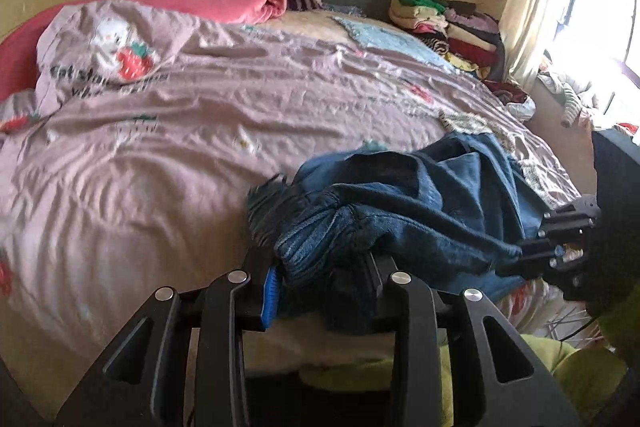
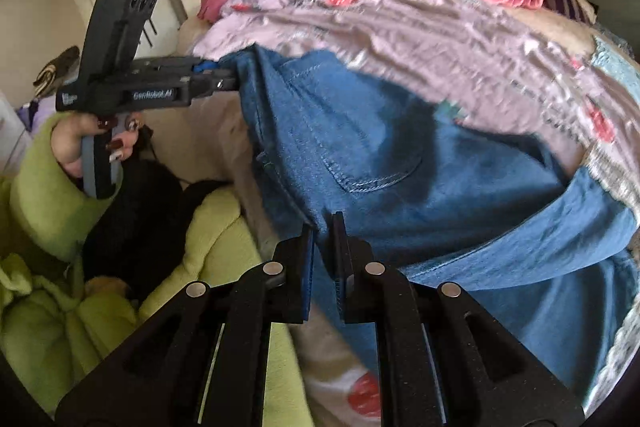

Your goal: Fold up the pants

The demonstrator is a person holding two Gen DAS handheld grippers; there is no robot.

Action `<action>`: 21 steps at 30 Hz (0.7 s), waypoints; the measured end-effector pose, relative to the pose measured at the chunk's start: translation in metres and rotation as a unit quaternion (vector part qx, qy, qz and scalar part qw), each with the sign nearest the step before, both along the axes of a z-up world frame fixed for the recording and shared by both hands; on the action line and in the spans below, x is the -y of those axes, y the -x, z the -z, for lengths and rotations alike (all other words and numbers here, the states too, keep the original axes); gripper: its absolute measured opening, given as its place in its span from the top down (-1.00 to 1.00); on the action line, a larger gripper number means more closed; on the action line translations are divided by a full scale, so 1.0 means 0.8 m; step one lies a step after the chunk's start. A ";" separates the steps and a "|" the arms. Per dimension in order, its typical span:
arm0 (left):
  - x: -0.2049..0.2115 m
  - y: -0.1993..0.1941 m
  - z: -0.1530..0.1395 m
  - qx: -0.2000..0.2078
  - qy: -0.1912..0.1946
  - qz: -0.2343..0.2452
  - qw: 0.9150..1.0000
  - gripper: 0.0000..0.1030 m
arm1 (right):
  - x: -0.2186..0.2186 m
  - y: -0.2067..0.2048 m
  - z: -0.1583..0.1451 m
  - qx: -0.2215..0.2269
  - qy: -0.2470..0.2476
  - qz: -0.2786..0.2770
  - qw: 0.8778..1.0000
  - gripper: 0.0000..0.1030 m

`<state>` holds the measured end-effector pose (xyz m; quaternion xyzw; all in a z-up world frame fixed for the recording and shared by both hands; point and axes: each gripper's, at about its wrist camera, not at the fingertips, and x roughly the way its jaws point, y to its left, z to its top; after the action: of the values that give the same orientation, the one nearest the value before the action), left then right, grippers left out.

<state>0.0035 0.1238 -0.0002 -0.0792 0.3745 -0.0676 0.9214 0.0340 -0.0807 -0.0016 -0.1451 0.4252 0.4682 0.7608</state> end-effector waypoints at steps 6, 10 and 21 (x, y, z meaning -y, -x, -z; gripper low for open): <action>-0.019 0.013 0.022 -0.043 -0.006 -0.026 0.999 0.14 | -0.015 -0.001 0.037 -0.020 0.028 -0.004 0.999 0.88; -0.032 0.040 0.009 -0.039 0.006 -0.056 0.998 0.22 | -0.014 0.002 0.037 -0.020 0.023 -0.011 0.999 0.87; 0.048 -0.008 0.008 -0.045 -0.015 0.023 0.999 0.22 | -0.007 0.013 0.031 -0.045 0.007 -0.030 0.999 0.56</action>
<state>0.0097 0.0857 -0.0069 -0.0595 0.4179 -0.0794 0.9030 0.0236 -0.0749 -0.0261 -0.1421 0.4581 0.4936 0.7255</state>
